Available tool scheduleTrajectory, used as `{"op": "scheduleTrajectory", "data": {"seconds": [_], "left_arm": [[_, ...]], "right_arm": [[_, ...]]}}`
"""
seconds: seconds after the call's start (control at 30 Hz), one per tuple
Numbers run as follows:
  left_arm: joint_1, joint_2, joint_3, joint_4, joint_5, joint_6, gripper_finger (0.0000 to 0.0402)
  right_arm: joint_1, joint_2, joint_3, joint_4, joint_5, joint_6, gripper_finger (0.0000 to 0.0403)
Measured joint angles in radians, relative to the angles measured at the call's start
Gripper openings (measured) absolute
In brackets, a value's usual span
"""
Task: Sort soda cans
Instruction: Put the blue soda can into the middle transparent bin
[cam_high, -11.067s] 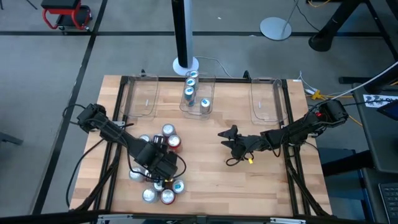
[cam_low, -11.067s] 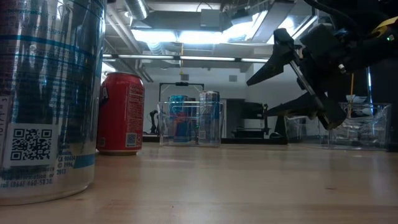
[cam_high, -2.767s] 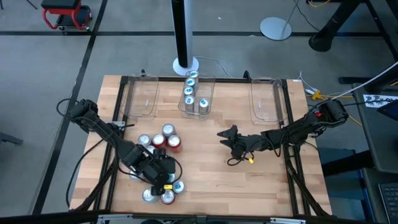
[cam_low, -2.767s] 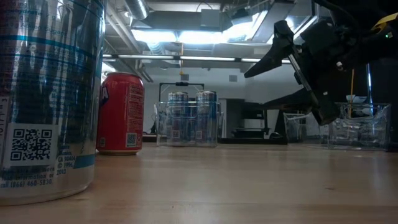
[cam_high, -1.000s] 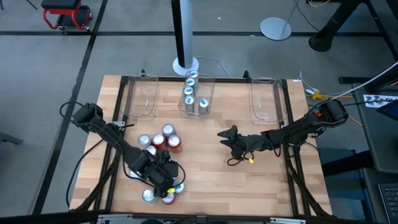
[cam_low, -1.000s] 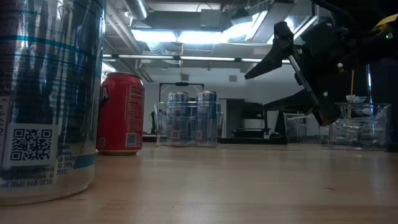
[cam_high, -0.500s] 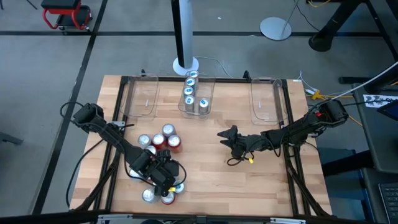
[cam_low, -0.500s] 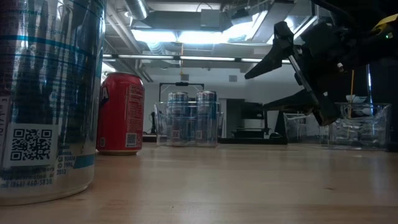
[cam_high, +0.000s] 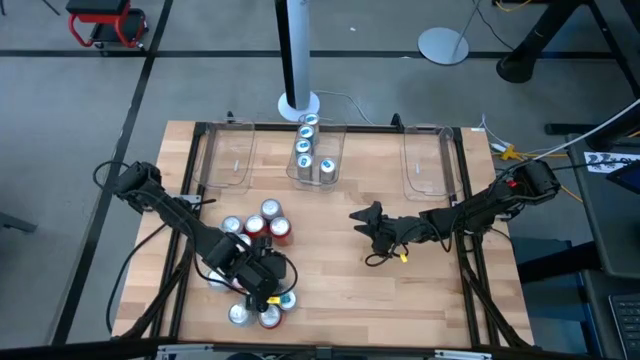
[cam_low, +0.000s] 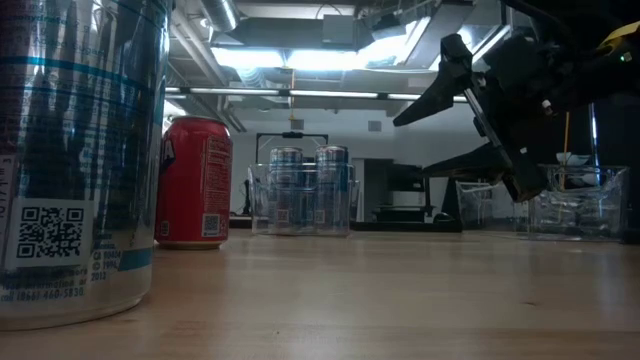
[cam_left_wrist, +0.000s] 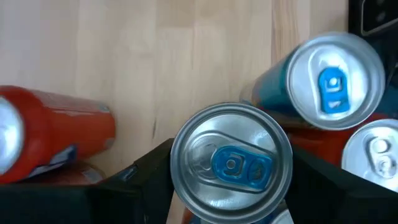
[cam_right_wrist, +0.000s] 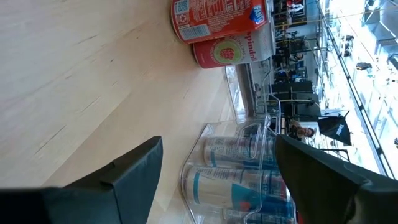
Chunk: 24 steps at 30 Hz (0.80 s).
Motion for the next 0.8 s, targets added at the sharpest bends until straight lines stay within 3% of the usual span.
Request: {"op": "scheduleTrajectory", "data": {"seconds": [0.33, 0.8], "left_arm": [[0.037, -0.014, 0.101, -0.125, -0.022, 0.037, 0.0232], [0.153, -0.015, 0.347, -0.221, -0.112, 0.293, 0.0233]], "right_arm": [[0.000, 0.000, 0.000, 0.000, 0.000, 0.000, 0.0310], [0.000, 0.000, 0.000, 0.005, 0.000, -0.006, 0.0310]]}}
